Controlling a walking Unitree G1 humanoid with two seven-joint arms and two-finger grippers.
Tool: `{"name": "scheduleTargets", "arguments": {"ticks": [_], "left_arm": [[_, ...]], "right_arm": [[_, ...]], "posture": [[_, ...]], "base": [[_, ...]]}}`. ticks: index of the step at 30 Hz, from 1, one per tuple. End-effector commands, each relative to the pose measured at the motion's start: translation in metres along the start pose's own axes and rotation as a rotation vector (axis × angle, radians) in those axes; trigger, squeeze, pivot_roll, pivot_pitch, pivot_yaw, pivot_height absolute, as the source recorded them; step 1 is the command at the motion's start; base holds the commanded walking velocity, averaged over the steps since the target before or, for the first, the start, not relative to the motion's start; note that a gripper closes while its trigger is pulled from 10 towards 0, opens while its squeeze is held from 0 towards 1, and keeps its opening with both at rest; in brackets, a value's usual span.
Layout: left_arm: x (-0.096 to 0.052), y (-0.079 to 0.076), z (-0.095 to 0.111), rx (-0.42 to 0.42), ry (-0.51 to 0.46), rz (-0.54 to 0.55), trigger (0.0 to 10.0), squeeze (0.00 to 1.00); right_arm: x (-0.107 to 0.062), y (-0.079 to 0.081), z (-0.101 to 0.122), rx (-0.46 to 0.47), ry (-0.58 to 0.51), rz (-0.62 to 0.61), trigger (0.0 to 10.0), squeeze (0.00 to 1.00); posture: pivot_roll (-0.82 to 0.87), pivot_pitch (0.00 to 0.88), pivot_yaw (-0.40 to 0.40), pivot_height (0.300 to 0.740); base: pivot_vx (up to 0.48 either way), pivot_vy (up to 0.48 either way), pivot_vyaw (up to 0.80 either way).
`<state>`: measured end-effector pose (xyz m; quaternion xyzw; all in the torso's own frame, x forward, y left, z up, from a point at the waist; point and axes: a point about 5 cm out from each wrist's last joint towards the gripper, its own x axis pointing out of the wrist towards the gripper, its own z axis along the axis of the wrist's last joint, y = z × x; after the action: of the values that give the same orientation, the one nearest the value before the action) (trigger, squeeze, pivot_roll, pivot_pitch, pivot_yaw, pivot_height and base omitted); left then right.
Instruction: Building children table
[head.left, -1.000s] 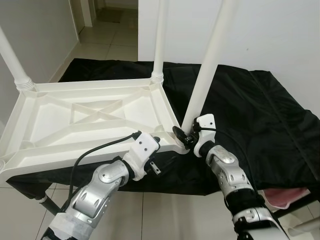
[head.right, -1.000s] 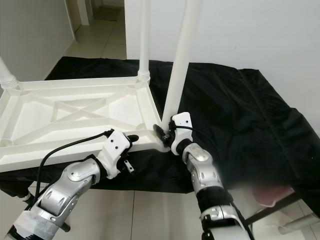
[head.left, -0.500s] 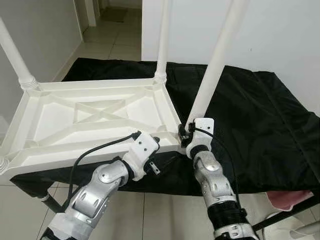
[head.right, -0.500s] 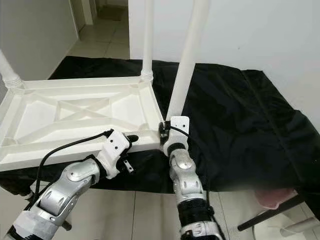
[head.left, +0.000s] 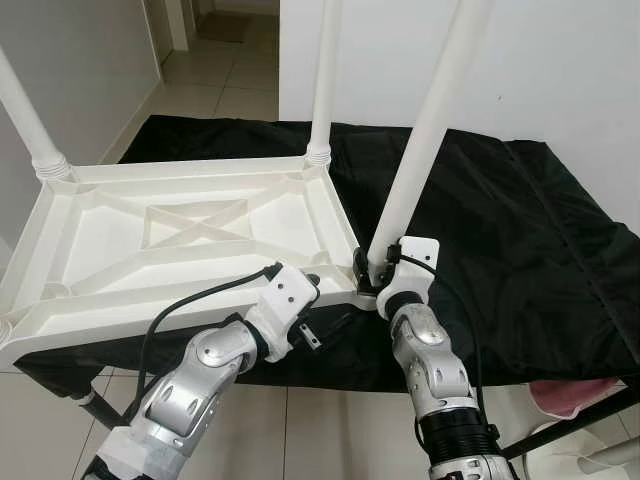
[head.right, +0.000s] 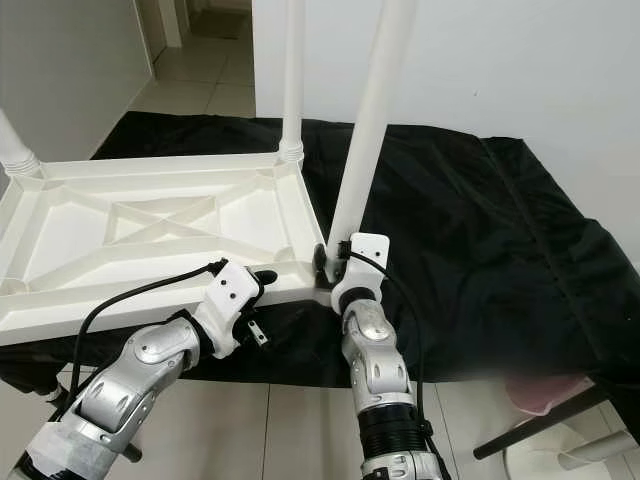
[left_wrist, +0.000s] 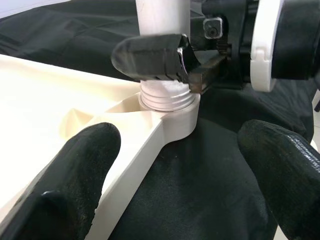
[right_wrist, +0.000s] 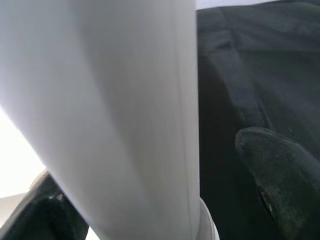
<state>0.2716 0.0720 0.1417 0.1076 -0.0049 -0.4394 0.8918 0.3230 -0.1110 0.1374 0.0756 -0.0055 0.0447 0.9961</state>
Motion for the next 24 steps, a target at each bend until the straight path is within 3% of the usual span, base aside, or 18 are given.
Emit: {"name": "scheduleTargets", "arguments": {"ticks": [1, 4, 10, 15, 18, 24], "left_arm": [[0.000, -0.005, 0.000, 0.008, 0.004, -0.054, 10.0, 0.00], [0.000, -0.005, 0.000, 0.008, 0.003, -0.055, 10.0, 0.00], [0.002, -0.004, 0.001, 0.010, -0.004, -0.054, 10.0, 0.00], [0.002, -0.004, 0.001, 0.011, -0.004, -0.052, 10.0, 0.00], [0.004, -0.005, 0.002, 0.007, -0.008, -0.054, 10.0, 0.00], [0.005, -0.006, 0.003, 0.005, -0.010, -0.056, 10.0, 0.00]], "right_arm": [[0.004, -0.008, 0.007, -0.027, -0.026, 0.084, 10.0, 0.00], [0.006, -0.011, 0.008, -0.047, -0.028, 0.126, 10.0, 0.00], [0.012, -0.025, 0.011, -0.150, -0.017, 0.343, 10.0, 0.00], [0.013, -0.026, 0.013, -0.193, -0.028, 0.416, 10.0, 0.00], [0.015, -0.024, 0.013, -0.197, -0.004, 0.538, 10.0, 0.00], [0.018, -0.023, 0.014, -0.217, -0.006, 0.591, 10.0, 0.00]], "posture": [[0.04, 0.016, -0.066, 0.740], [0.04, 0.013, -0.067, 0.740], [0.03, 0.018, -0.059, 0.740], [0.03, 0.020, -0.059, 0.740], [0.03, 0.025, -0.058, 0.740], [0.03, 0.026, -0.057, 0.740]], "base": [[0.000, 0.000, 0.00], [0.000, 0.000, 0.00], [0.000, 0.000, 0.00], [0.000, 0.000, 0.00], [0.000, 0.000, 0.00], [0.000, 0.000, 0.00]]}}
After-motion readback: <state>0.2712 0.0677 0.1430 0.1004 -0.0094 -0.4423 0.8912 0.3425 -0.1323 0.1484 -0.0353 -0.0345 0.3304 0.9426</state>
